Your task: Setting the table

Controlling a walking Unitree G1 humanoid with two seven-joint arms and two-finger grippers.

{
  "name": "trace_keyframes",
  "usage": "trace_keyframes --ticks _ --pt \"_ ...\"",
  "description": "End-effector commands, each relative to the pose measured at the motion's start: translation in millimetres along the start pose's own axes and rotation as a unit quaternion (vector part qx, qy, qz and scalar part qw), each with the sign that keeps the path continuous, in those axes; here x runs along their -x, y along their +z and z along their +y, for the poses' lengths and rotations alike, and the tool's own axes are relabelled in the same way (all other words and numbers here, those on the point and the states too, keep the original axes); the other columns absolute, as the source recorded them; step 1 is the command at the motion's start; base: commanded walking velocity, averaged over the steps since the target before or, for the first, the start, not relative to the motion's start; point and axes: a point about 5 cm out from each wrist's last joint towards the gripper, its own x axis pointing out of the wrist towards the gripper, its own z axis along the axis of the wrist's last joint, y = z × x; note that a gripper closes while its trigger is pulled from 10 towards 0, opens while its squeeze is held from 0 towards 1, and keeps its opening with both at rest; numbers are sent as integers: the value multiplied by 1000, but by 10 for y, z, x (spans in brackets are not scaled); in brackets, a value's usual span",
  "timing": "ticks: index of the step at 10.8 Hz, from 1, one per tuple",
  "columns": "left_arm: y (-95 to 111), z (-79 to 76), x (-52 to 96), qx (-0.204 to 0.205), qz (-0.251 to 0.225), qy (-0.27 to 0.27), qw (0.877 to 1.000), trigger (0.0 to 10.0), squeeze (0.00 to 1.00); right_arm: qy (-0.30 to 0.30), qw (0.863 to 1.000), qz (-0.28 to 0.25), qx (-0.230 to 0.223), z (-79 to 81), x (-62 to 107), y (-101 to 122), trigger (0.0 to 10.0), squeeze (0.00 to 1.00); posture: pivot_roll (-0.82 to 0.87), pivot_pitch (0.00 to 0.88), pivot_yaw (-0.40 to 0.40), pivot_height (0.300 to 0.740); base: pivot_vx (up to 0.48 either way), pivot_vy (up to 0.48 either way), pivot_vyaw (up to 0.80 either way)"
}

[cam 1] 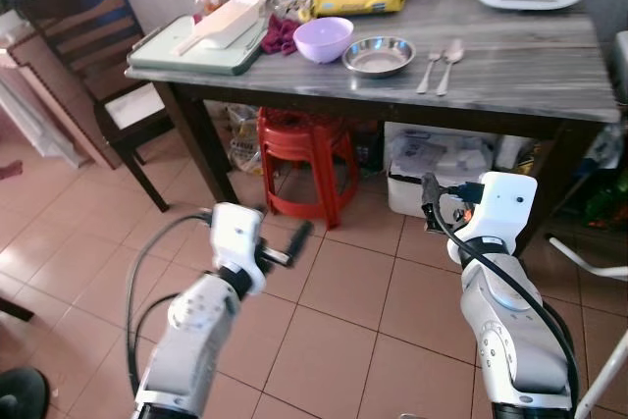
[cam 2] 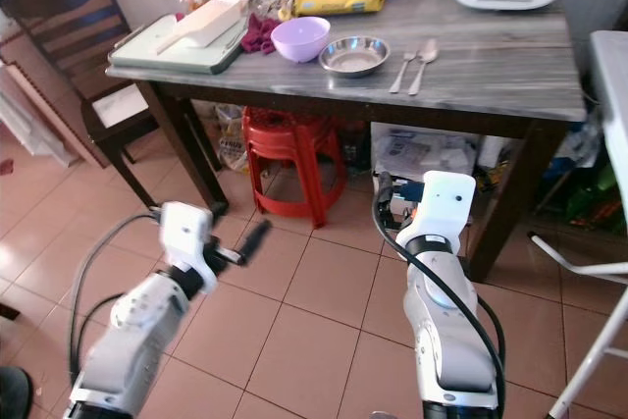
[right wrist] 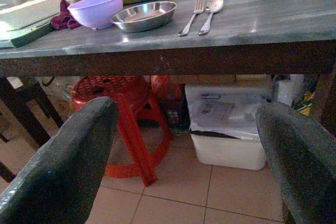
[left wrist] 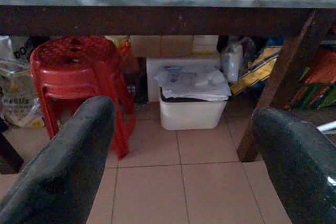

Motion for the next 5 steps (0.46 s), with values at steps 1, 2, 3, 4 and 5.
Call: trace_keyframes --ticks 1,2,3,4,5 --pt "48 46 15 -10 -8 3 1000 10000 0 7 1000 7 -1 42 -7 -12 10000 0 -107 97 146 740 0 0 0" --pt "48 42 13 -10 -8 0 1000 10000 0 7 1000 7 -1 42 -6 -12 10000 0 -109 97 145 740 0 -319 0" --pt "47 38 10 -9 -8 -3 1000 10000 0 6 1000 8 -1 39 -8 -13 10000 0 -109 97 145 740 0 -349 0" --pt "45 36 12 -8 -7 -5 1000 10000 0 5 1000 9 -1 37 -9 -15 10000 0 -108 97 146 740 0 -349 -644" --pt "39 36 15 -8 -6 -5 1000 10000 0 5 1000 10 -2 40 -6 -20 10000 0 -108 97 146 740 0 -307 -700"
